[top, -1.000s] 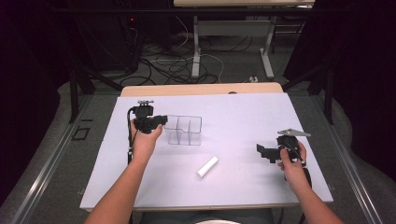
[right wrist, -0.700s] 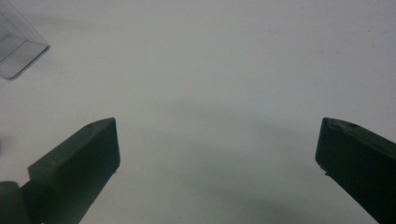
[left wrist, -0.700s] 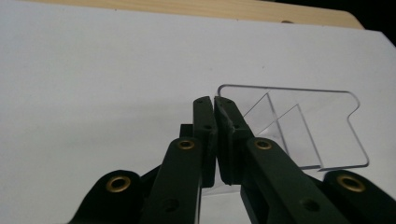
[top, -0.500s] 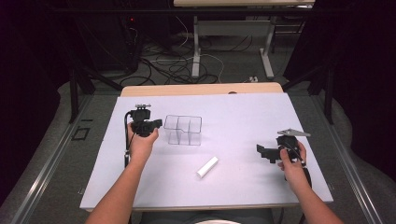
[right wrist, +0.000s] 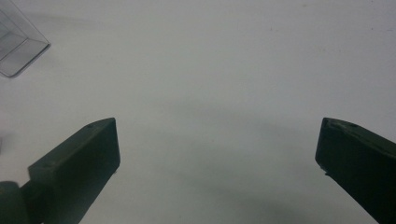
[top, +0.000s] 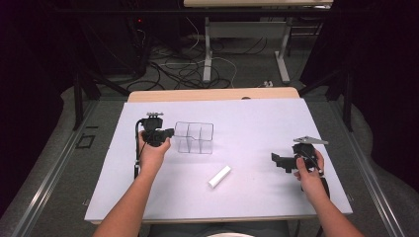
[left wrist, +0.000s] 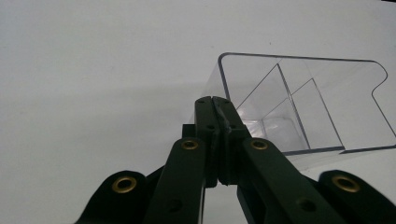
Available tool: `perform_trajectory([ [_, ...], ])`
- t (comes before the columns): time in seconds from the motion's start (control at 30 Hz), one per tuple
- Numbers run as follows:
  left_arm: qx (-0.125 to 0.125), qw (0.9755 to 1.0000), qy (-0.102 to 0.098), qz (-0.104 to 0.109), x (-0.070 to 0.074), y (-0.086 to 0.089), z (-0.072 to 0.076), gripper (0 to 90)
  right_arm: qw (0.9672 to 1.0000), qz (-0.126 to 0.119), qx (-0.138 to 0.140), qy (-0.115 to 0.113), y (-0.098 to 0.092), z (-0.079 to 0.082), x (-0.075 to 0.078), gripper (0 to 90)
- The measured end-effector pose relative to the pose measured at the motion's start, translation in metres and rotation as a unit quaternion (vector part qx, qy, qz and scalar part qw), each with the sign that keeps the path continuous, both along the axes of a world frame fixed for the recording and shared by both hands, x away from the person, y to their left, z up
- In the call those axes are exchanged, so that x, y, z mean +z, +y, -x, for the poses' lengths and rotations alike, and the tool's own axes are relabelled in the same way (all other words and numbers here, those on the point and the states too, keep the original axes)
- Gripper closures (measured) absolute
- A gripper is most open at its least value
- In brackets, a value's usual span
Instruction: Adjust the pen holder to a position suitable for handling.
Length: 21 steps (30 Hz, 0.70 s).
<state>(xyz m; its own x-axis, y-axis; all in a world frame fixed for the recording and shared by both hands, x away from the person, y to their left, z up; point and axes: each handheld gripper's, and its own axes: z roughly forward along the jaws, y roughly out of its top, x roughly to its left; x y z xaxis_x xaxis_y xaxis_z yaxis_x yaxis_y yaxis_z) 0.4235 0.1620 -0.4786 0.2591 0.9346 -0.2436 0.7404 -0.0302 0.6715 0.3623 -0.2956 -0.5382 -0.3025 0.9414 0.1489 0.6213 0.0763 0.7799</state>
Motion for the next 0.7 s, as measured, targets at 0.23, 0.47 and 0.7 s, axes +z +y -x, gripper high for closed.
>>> perform_trajectory([
  [0.23,0.002,0.9999,-0.001,-0.01,-0.002,-0.003,0.001,90.0,1.0,0.0,0.001,0.002,0.001,0.0,0.0,0.0],
  [0.47,-0.006,0.9999,-0.004,-0.01,-0.002,-0.011,0.004,90.0,1.0,0.0,0.004,0.002,0.002,-0.001,0.0,0.0],
  [0.7,-0.015,0.9999,-0.002,-0.003,-0.002,-0.024,0.005,90.0,1.0,0.001,0.005,0.001,0.002,-0.001,0.0,0.0],
])
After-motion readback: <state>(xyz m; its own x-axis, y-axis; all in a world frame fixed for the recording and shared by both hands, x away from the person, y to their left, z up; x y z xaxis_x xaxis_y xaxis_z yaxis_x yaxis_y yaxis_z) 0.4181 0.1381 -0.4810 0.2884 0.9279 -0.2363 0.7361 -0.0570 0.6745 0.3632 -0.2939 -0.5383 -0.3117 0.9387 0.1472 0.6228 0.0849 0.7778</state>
